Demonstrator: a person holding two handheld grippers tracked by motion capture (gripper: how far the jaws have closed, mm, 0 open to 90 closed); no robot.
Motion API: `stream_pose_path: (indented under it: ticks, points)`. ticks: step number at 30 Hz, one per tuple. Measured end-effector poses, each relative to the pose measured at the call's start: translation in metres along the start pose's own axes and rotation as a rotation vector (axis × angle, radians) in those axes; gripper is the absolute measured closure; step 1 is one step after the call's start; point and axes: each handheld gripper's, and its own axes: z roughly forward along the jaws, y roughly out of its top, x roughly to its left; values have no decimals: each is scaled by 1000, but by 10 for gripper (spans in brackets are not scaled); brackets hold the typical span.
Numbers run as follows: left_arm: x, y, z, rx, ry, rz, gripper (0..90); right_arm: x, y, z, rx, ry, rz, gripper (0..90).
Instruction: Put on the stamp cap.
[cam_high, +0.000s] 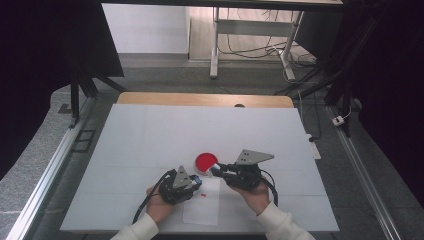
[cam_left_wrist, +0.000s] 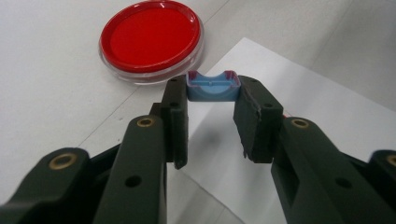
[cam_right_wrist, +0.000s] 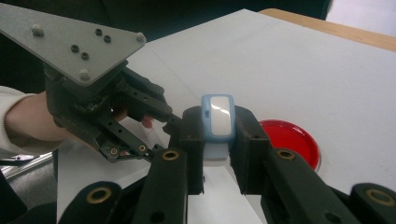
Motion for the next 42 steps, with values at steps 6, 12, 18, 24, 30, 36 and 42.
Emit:
stream_pose_path:
  ticks: [6,12,18,24,30,36,42]
  points:
    - [-2,3,4,-11,2,6,652,0,-1,1,1,-7,9,748]
    - [-3,7,7,-21,2,9,652,0,-1,1,-2,-12,15,749]
    - [-6,10,8,-43,7,15,652,2,-1,2,-5,-16,17,748]
    - [-7,13,10,-49,3,16,652,3,-1,1,-5,-21,17,749]
    - [-9,16,13,-52,-1,17,652,4,0,1,-5,-38,21,749]
    - [-9,20,15,-59,2,13,652,6,0,2,4,-63,31,749]
    - [-10,21,18,-55,10,15,651,7,0,4,14,-92,41,749]
